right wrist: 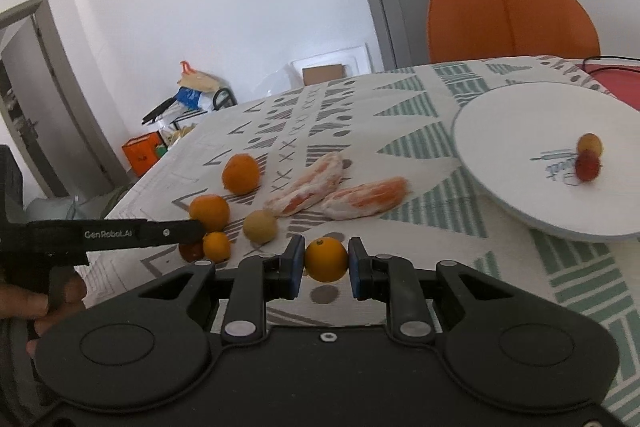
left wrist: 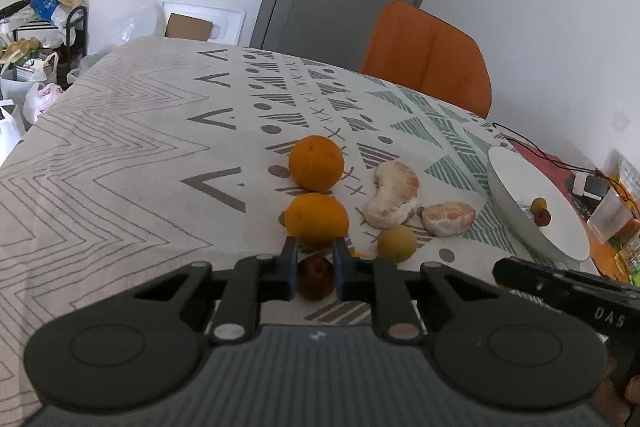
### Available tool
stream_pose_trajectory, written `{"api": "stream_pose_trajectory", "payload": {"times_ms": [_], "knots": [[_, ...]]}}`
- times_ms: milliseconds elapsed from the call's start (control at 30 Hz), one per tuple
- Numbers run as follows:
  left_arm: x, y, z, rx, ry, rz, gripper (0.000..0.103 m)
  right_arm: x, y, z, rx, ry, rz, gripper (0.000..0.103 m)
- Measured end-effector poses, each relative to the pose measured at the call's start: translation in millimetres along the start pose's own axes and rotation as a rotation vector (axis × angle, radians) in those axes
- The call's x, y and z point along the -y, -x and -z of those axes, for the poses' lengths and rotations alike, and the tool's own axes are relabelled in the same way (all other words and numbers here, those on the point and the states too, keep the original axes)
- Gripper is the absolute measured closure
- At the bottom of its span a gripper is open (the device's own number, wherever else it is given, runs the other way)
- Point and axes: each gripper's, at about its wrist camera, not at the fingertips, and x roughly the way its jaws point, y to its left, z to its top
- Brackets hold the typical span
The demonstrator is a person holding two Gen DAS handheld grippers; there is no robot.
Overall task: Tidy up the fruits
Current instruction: 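Carry the plum and mandarin in both grippers over the white plate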
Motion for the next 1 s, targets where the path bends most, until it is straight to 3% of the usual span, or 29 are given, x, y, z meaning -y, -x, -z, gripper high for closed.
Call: {"api": "stream_pose_trajectory", "payload": {"times_ms": [167,233,1000], "knots": [[7.3,8.1,-3.7,0.015,0.001,-0.002,0.090,12.0,7.7,-1.0,0.031,-0.023,0.007,0.082],[12.5,11.0,-5.8,0.028,-0.013,0.005,0.103,16.2,13.3,-1.5,0.045,-0.029,0.011,0.082],[76.8,9.3,-26.2,0.074,-0.116,0.038,0.103,76.3,51.0,-4.1,0.154,-0.130,0.063,0.082]]}}
